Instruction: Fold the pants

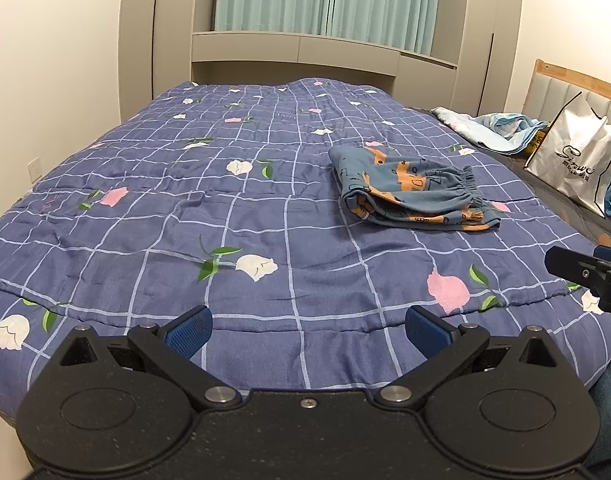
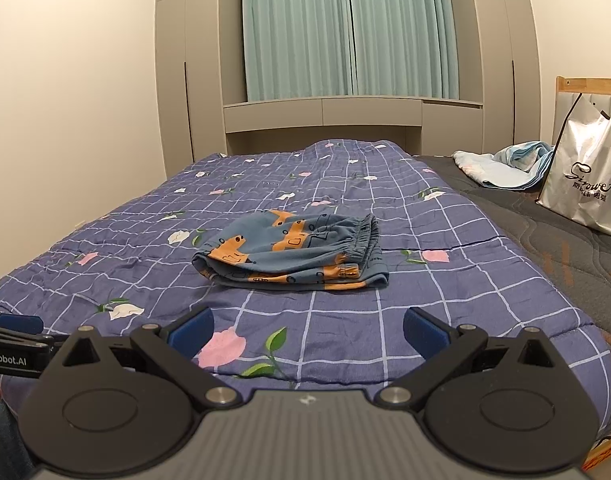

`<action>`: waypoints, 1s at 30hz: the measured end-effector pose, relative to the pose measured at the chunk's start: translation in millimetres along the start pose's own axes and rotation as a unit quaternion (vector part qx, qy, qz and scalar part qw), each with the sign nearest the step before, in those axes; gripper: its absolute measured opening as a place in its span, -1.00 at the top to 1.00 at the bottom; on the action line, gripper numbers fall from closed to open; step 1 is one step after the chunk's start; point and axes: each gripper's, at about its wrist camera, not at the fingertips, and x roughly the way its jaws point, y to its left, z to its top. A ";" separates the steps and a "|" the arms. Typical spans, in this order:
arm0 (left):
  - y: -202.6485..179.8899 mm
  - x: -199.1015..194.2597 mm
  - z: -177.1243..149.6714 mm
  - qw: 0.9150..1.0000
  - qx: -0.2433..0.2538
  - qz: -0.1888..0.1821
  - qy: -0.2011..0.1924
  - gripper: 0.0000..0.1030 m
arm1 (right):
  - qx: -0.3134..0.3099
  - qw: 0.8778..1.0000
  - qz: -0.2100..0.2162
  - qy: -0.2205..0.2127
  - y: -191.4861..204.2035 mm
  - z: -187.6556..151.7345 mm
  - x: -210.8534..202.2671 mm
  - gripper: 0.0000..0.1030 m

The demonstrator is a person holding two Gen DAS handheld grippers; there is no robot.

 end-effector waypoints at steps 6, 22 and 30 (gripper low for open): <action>-0.5 -0.3 0.0 1.000 0.000 -0.003 0.000 -0.99 | 0.000 1.000 0.000 0.000 0.1 0.3 -0.1 -1.00; -7.3 -0.1 1.6 1.000 0.016 0.012 -0.003 -0.99 | 0.000 1.000 -0.003 0.001 -1.6 0.7 -0.6 -1.00; -5.9 4.4 1.3 1.000 0.012 0.012 0.005 -0.99 | 0.000 1.000 -0.003 0.007 -3.1 0.5 1.2 -1.00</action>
